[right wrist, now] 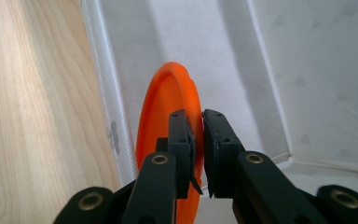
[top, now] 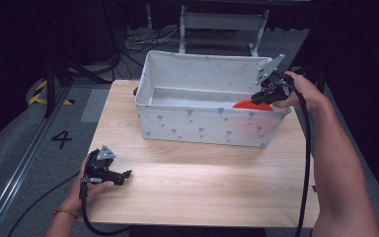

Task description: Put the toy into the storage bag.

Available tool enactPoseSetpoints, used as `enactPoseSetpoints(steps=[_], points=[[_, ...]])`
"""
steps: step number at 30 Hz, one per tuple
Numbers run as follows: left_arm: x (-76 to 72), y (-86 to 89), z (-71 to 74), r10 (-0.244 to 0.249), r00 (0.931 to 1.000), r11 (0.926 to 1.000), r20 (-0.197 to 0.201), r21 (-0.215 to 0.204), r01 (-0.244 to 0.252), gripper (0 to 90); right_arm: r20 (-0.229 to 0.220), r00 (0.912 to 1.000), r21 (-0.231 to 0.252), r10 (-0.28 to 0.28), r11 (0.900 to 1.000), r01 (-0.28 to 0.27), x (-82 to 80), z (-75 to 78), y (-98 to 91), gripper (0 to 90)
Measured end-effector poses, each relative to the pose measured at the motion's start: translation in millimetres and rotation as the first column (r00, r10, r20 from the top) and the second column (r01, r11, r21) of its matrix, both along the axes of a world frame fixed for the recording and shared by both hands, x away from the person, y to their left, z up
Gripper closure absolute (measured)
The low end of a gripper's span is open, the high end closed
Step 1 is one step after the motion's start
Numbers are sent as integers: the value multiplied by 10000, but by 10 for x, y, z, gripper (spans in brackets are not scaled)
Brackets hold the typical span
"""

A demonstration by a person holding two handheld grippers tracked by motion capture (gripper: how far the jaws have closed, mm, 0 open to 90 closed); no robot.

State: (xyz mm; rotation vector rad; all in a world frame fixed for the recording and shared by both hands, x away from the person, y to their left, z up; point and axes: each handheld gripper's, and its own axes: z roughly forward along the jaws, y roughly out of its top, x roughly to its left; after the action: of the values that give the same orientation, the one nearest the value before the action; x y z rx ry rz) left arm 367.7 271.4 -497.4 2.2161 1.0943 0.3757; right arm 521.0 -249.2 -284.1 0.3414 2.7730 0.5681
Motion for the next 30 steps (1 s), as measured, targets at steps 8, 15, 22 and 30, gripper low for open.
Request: enactPoseSetpoints(steps=[8,15,22,30], points=[[1,3,2,-23,10000,10000,-11,26,23,2,-654,9977,-941,193,9952,-254,34,-110,106,812],[1,3,2,-23,10000,10000,-9,28,23,2,-911,9955,-1372,246,9899,-370,37,-166,160,810],[1,3,2,-25,10000,10000,-11,29,25,2,-1010,9947,-1655,169,9856,-335,35,-196,162,809],[1,2,3,-15,10000,10000,-8,33,15,2,-187,9998,-123,-43,9999,41,-51,-88,41,738]])
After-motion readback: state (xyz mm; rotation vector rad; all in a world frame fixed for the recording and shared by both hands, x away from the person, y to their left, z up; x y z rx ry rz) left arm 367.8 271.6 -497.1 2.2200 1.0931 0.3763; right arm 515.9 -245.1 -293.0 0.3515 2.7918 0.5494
